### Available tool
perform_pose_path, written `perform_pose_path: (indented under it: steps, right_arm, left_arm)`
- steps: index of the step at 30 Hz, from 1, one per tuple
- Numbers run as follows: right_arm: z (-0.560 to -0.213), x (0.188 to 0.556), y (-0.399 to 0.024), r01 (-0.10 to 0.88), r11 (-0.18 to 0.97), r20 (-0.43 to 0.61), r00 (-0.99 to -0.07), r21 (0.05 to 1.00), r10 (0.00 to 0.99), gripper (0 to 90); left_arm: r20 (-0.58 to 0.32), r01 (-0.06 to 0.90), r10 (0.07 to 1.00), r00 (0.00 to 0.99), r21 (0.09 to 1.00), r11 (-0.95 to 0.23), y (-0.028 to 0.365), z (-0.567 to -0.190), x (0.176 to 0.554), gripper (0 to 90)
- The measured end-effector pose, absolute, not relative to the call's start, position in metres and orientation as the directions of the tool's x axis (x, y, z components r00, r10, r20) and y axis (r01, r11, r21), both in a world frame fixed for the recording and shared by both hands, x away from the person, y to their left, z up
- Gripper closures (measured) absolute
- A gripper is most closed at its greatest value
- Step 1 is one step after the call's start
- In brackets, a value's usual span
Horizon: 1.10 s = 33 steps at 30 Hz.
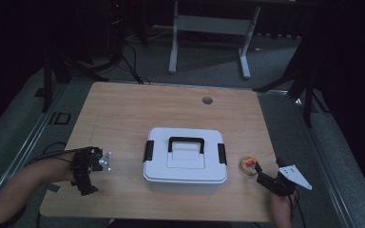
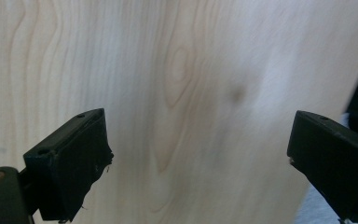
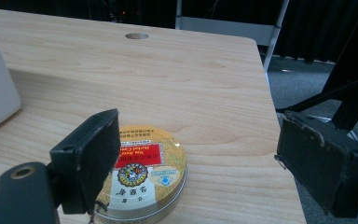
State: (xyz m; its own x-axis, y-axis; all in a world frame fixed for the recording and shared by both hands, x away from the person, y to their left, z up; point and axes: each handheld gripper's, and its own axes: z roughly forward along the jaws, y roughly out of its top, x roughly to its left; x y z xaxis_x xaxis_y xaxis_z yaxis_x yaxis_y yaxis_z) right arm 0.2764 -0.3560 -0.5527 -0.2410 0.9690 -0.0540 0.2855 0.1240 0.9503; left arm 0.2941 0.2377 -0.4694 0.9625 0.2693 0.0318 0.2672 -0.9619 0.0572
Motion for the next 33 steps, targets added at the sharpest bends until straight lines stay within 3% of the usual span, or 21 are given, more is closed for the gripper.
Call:
perform_pose_path:
  steps: [5,10,17,30,33]
  right_arm:
    - [-0.553,0.276,-0.356,0.286,0.122,-0.052,-0.241,0.951,0.969,13.0]
    - [-0.553,0.276,-0.356,0.286,0.122,-0.052,-0.240,0.951,0.969,13.0]
    - [-0.553,0.277,-0.356,0.287,0.121,-0.051,-0.239,0.950,0.970,13.0]
    - [-0.553,0.276,-0.356,0.288,0.124,-0.054,-0.240,0.950,0.969,13.0]
    - [-0.553,0.276,-0.356,0.287,0.127,-0.057,-0.240,0.950,0.969,13.0]
  left_arm:
    - [-0.043,0.375,0.375,0.926,0.003,-0.927,0.232,-0.466,0.299,4.8]
    - [-0.019,0.327,0.328,0.945,-0.047,-0.944,0.229,-0.464,0.299,5.8]
    - [-0.013,0.320,0.320,0.947,0.020,-0.947,0.230,-0.445,0.305,5.8]
    - [0.004,0.307,0.307,0.952,0.022,-0.951,0.226,-0.416,0.317,9.6]
    - [-0.006,0.340,0.340,0.941,0.008,-0.941,0.224,-0.406,0.319,9.7]
